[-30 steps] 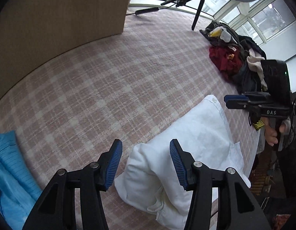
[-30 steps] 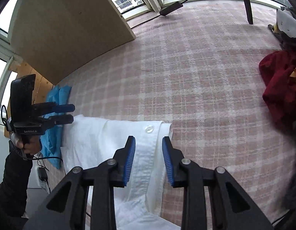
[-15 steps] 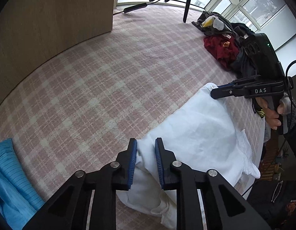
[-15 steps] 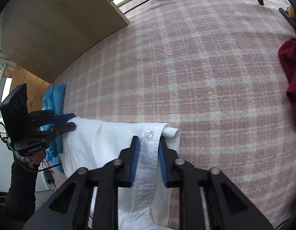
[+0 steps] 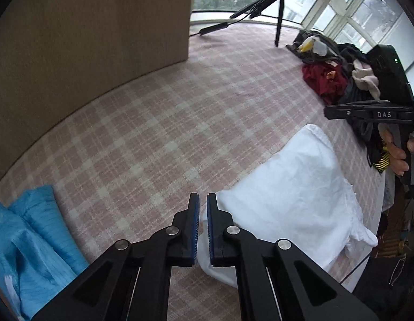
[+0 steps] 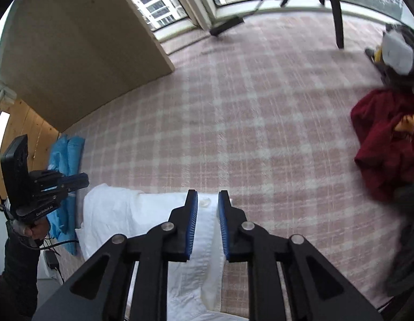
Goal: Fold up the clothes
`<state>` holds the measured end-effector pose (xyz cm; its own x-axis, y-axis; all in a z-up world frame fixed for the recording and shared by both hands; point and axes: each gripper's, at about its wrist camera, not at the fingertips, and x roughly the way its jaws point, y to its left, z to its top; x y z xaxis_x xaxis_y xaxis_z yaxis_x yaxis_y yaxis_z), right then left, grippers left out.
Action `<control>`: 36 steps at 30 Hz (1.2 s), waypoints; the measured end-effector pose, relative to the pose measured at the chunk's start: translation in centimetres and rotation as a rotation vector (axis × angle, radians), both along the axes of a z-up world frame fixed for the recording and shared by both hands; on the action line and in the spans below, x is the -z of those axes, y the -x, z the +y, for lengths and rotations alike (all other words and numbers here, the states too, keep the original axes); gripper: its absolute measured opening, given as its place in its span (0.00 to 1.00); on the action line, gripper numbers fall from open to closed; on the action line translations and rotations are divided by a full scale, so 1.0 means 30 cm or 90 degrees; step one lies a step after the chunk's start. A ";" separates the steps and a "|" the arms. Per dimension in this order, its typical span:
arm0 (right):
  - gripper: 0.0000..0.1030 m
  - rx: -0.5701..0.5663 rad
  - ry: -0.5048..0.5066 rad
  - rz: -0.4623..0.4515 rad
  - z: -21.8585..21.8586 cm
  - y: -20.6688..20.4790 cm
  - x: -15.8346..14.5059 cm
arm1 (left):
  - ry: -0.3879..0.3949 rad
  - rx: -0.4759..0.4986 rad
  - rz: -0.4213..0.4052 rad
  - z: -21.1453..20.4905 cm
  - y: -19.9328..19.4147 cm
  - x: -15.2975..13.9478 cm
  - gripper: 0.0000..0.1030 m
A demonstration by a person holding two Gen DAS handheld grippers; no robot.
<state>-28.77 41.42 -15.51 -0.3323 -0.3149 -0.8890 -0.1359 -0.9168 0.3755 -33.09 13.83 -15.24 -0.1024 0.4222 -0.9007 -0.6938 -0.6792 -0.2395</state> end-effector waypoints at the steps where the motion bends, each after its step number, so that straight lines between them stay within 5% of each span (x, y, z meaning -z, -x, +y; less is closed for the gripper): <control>1: 0.16 -0.008 0.000 0.000 0.000 0.011 -0.010 | -0.007 0.013 -0.003 0.010 0.005 -0.006 0.24; 3: 0.16 -0.007 -0.002 -0.019 0.005 0.046 0.006 | 0.000 0.026 -0.019 0.036 0.023 0.018 0.36; 13: 0.16 0.010 0.032 -0.126 0.013 0.126 0.185 | 0.010 0.072 -0.104 0.090 0.070 0.102 0.49; 15: 0.17 0.013 0.062 -0.126 0.020 0.125 0.201 | -0.002 0.076 -0.108 0.085 0.060 0.103 0.43; 16: 0.15 0.014 0.083 -0.122 0.025 0.120 0.202 | -0.007 0.078 -0.109 0.083 0.055 0.104 0.25; 18: 0.05 0.005 0.139 -0.110 0.030 0.098 0.183 | -0.013 0.091 -0.092 0.087 0.016 0.095 0.10; 25: 0.00 0.040 0.116 -0.022 0.068 0.014 0.037 | -0.001 0.087 -0.024 0.049 -0.086 0.006 0.04; 28: 0.00 0.053 0.058 0.019 0.087 0.001 -0.015 | 0.005 0.082 0.001 0.026 -0.113 -0.025 0.04; 33: 0.04 -0.023 0.007 -0.011 0.018 0.062 0.023 | 0.004 0.075 0.006 0.042 -0.103 -0.017 0.03; 36: 0.19 -0.039 -0.023 -0.051 -0.025 0.090 0.047 | -0.003 0.089 0.013 0.047 -0.120 -0.041 0.03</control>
<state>-31.46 40.67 -16.93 -0.2413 -0.2995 -0.9231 -0.1069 -0.9372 0.3321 -29.49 15.25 -14.01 -0.0611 0.4377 -0.8970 -0.7861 -0.5749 -0.2270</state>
